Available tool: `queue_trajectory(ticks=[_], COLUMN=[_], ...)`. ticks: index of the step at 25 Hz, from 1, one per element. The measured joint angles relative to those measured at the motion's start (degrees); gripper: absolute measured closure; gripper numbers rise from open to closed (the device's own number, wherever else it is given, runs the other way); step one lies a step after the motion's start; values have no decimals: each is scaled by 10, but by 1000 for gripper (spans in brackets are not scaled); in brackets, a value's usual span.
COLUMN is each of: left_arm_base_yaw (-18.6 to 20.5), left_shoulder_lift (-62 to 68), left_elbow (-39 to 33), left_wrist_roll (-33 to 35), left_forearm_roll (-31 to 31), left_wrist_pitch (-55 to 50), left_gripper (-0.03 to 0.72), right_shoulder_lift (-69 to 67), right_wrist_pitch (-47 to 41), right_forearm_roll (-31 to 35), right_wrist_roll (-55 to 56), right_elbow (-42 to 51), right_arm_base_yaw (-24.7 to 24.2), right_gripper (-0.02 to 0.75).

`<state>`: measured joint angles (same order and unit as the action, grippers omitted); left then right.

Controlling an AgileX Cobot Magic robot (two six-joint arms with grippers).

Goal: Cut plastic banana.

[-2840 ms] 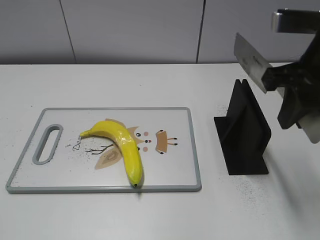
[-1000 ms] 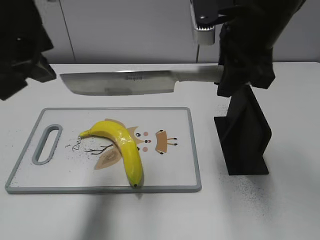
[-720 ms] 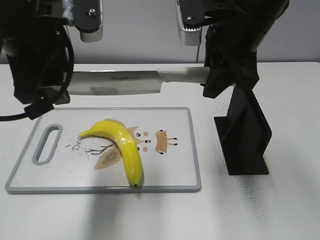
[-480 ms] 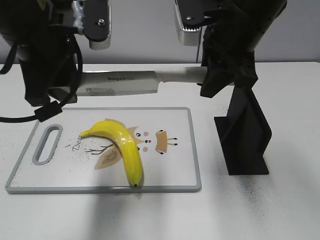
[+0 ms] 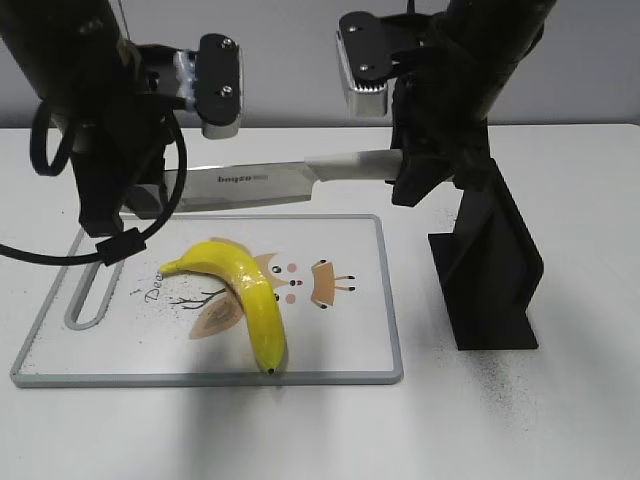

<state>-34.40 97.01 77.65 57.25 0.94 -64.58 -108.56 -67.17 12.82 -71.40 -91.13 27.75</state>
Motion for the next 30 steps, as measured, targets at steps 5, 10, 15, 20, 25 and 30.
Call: queue_trajectory(ticks=[5,10,15,20,25,30], left_arm_base_yaw=[10,48,86,96,98,96], left_shoulder_lift=[37,74,107,177,214,201], left_elbow=[0,0,0,-8,-4,-7], left_wrist_roll=[0,5,40,50,26,14], left_forearm_roll=[-9,-56,-138,-181,-210,-200], left_wrist_pitch=[1,29,42,71,73,73], left_gripper=[684,692,693,692,681,680], right_shoulder_lift=[-54,-87,-126,-199,-230,-224], right_wrist_pitch=[-32,-34,-29,-19,-19,-24], right_forearm_roll=[-7,0,7,7,6,6], right_wrist_roll=[-6,-2,-2,-8,-17,-17], right_elbow=[-49,-67,-70,-72,-80,-89], right_arm_base_yaw=[0,-3,-9,-14,-18,-17], right_gripper=[576,576,576,576,573,572])
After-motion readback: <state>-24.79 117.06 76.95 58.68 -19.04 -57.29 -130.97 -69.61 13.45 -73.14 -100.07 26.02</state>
